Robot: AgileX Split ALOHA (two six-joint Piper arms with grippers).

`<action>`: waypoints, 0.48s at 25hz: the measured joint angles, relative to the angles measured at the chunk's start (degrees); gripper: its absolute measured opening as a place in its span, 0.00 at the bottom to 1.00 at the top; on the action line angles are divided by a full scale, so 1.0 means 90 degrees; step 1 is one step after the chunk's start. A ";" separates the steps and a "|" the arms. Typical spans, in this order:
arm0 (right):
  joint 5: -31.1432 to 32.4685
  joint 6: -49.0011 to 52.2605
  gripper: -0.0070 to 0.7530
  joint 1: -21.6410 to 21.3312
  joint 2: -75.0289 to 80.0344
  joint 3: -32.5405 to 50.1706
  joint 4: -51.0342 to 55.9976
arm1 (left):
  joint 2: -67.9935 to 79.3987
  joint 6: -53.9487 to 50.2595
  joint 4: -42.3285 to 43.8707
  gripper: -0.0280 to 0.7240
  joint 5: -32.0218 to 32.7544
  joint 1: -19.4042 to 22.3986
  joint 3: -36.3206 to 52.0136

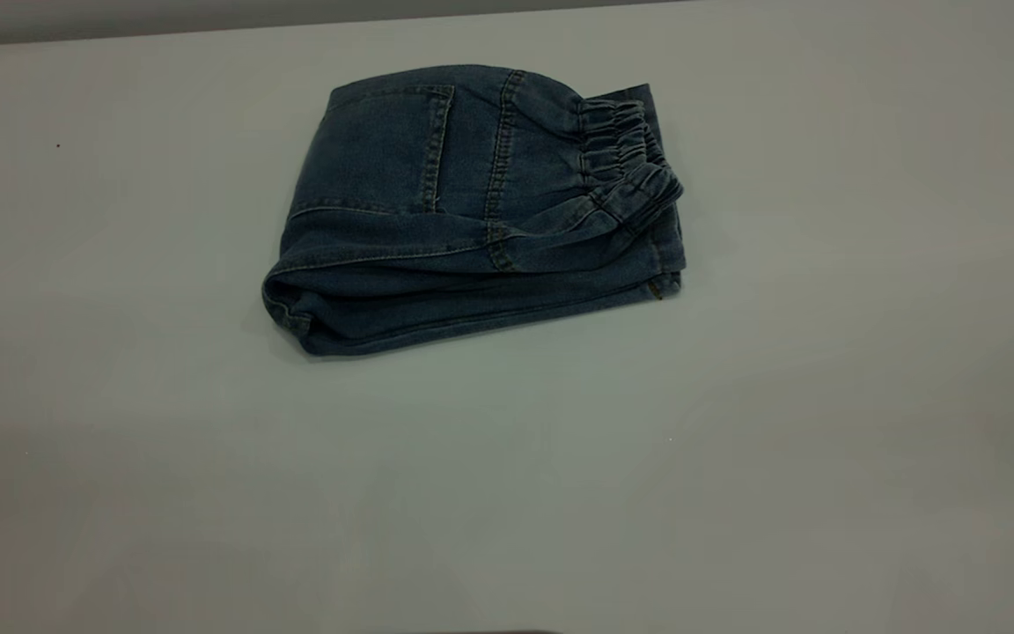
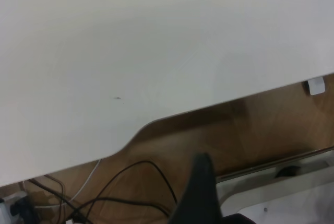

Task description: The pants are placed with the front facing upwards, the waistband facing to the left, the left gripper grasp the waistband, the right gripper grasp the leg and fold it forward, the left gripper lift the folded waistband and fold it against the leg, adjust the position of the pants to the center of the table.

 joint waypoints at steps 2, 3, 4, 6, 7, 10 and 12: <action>0.0000 0.0001 0.66 0.0000 0.0000 0.0000 0.0000 | 0.0000 0.0000 0.0000 0.80 0.0000 0.0000 0.0000; 0.0000 0.0001 0.66 0.0000 0.0000 0.0000 0.0000 | 0.0000 0.0000 0.0000 0.80 0.0000 0.0000 0.0000; 0.0000 0.0001 0.66 0.0000 0.0000 0.0000 0.0000 | 0.0000 0.0000 0.0000 0.80 0.0000 0.0000 0.0000; 0.0000 0.0001 0.66 0.0000 0.0000 0.0000 0.0000 | 0.0000 0.0000 0.0000 0.80 0.0000 0.0000 0.0000; 0.0000 0.0001 0.66 0.0000 0.0000 0.0000 0.0000 | 0.0000 0.0000 0.0000 0.80 0.0000 0.0000 0.0000; 0.0000 0.0001 0.66 0.0006 0.0000 0.0000 0.0000 | 0.0000 0.0000 0.0000 0.80 0.0000 0.0000 0.0000; 0.0000 0.0001 0.66 -0.0059 -0.0013 0.0000 0.0020 | 0.0000 0.0000 0.0000 0.80 0.0000 0.0009 0.0000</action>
